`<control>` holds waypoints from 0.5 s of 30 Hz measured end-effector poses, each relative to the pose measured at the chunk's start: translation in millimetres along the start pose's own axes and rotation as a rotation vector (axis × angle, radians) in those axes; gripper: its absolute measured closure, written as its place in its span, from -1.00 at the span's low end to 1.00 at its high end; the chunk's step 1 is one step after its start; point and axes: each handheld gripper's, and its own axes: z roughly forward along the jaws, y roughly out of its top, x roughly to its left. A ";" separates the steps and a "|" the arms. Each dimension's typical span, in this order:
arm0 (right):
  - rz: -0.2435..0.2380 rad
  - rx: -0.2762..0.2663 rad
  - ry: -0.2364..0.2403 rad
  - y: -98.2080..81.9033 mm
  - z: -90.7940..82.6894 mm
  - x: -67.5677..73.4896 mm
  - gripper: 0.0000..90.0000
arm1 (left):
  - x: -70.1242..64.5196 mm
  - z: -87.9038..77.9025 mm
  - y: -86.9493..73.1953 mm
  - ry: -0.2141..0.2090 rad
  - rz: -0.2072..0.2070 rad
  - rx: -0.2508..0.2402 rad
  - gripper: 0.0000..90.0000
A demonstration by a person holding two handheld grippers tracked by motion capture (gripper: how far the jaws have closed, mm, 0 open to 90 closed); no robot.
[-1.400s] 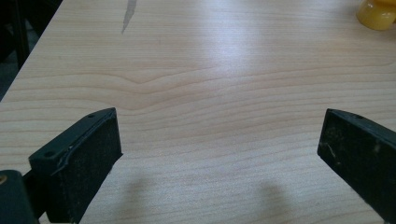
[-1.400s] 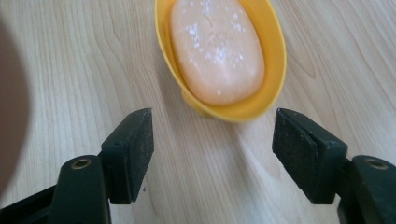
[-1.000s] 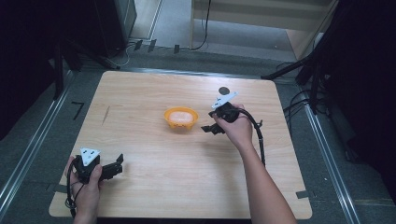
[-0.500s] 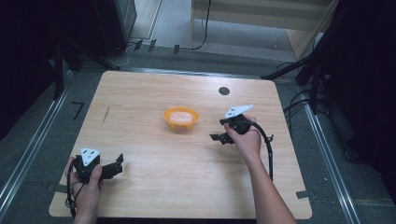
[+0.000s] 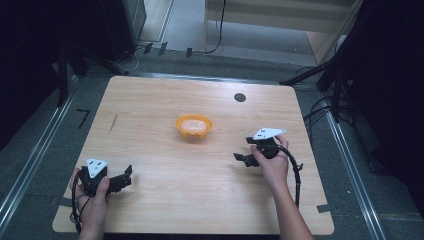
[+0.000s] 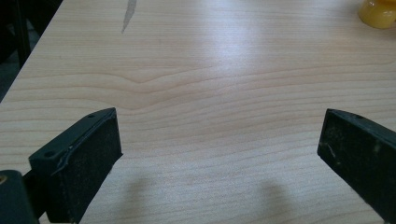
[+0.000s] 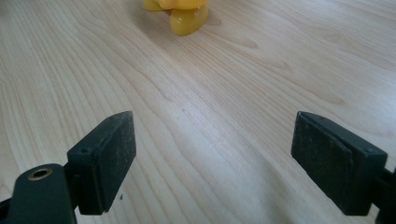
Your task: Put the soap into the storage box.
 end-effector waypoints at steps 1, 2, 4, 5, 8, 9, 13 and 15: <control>0.003 -0.004 -0.003 -2.9 -2.5 0.6 -0.68 | -0.1 0.1 0.0 -0.001 -0.001 0.000 -1.00; 0.007 -0.005 0.001 -5.7 -4.8 1.4 -0.68 | -0.2 0.1 0.0 0.000 -0.001 0.000 -1.00; 0.016 -0.017 -0.007 -11.2 -9.2 2.8 -0.68 | -0.5 0.1 -0.1 0.000 0.004 -0.002 -1.00; 0.022 -0.024 -0.007 -15.2 -12.0 3.2 -0.68 | -0.6 0.1 -0.2 0.001 0.005 -0.001 -1.00; 0.043 -0.040 -0.016 -24.3 -20.4 4.8 -0.68 | -1.2 -0.2 -0.2 0.004 0.008 0.002 -1.00; 0.048 -0.045 -0.017 -27.2 -23.3 5.3 -0.68 | -1.3 -0.2 -0.2 0.004 0.007 0.003 -1.00; 0.060 -0.063 -0.034 -38.8 -35.2 9.3 -0.68 | -1.3 -0.3 -0.2 0.005 0.006 0.006 -1.00; 0.071 -0.080 -0.042 -45.8 -41.4 10.7 -0.68 | -1.1 -0.1 -0.3 0.001 0.004 0.004 -1.00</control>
